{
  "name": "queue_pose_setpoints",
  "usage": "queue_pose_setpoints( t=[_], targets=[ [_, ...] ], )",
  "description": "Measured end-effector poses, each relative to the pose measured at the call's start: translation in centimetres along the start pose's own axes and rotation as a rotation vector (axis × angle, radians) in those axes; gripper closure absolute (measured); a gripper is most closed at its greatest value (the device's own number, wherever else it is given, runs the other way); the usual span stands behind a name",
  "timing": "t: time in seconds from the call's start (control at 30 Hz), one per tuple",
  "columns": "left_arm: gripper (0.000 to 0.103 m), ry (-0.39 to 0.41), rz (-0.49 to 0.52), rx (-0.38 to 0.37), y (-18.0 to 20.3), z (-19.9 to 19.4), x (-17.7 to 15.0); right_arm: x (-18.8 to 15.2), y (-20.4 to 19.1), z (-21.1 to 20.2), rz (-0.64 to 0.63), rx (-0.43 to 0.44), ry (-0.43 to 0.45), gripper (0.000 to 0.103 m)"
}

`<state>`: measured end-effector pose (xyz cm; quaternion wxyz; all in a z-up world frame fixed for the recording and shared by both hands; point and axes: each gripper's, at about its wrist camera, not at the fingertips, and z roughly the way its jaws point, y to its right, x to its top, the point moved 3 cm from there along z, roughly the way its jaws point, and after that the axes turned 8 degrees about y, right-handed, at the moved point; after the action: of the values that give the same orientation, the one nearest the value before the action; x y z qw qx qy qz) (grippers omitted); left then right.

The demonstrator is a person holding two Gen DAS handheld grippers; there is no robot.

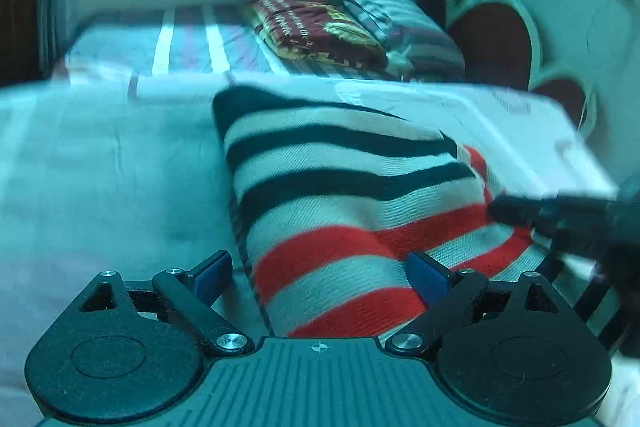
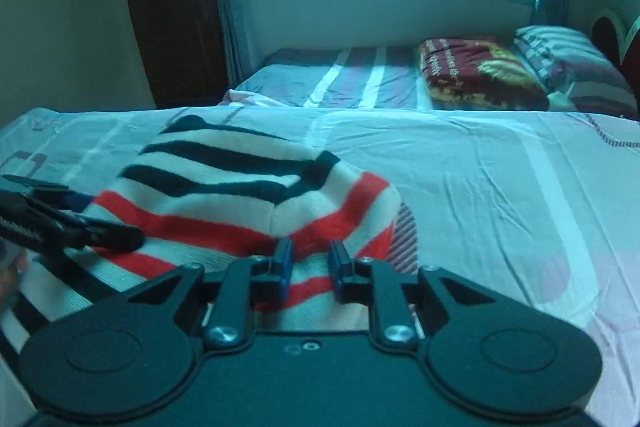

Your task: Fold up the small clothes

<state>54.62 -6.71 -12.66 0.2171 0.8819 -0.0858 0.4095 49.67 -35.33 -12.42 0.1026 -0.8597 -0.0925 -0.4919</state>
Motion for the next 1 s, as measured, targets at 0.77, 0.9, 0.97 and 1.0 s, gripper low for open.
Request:
queue_pose_setpoints(
  t=[0.77,0.9,0.97,1.0],
  targets=[
    [0.009,0.002,0.095,-0.082,2.0,-8.4,-6.2,-4.6,-3.9,-10.8,-0.156,0.029,0.063,0.081],
    [0.008,0.036,0.183,-0.057,1.6,-9.2,-9.0,-7.8,-2.2,-10.4,-0.109,-0.001,0.055,0.075],
    [0.008,0.027,0.168,-0.045,1.6,-9.7,-8.7,-7.3,-1.3,-10.7,-0.015,0.019,0.042,0.075],
    [0.008,0.022,0.161,-0.036,1.7,-10.1,-8.5,-6.9,-1.2,-11.3,0.016,0.022,0.052,0.078]
  ],
)
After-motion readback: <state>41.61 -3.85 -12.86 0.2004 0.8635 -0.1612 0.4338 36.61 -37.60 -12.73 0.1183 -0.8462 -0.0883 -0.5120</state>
